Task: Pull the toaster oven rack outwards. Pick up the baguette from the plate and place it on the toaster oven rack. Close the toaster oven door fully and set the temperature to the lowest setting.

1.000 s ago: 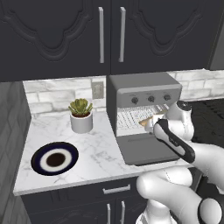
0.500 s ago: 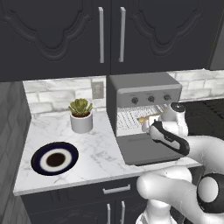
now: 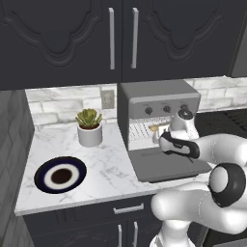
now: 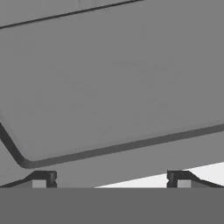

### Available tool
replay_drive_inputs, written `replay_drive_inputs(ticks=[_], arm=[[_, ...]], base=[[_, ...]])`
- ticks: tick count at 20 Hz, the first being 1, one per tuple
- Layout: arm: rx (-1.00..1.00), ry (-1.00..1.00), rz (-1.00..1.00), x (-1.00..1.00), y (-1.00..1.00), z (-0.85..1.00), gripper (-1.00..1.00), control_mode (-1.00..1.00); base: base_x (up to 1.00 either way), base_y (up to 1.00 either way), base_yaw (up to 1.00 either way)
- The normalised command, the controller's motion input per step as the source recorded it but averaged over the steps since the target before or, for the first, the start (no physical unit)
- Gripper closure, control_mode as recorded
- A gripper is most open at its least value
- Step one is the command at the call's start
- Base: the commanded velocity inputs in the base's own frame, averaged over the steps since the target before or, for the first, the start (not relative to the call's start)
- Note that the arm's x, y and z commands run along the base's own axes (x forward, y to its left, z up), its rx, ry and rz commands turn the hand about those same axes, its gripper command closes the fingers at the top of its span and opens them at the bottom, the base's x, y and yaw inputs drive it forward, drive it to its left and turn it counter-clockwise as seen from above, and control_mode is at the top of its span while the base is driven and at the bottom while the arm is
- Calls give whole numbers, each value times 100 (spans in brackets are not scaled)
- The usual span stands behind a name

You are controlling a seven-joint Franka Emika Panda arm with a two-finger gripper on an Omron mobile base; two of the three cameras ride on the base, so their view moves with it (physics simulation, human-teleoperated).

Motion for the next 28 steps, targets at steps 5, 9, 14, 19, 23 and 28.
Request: replay_drive_inputs(ticks=[5,9,14,19,23,28], arm=[[-1,0,0,24,-8,0,-100,-100],[0,-1,0,20,-17,0,-100,-100],[0,-9,0,27,-13,0,-100,-100],[0,-21,0,31,-4,0,-100,-100],[0,-25,0,32,0,0,-100,-100],[0,-28,0,28,0,0,-100,-100]], base=[[0,0,0],[0,0,0],[0,0,0],[0,0,0],[0,0,0],[0,0,0]])
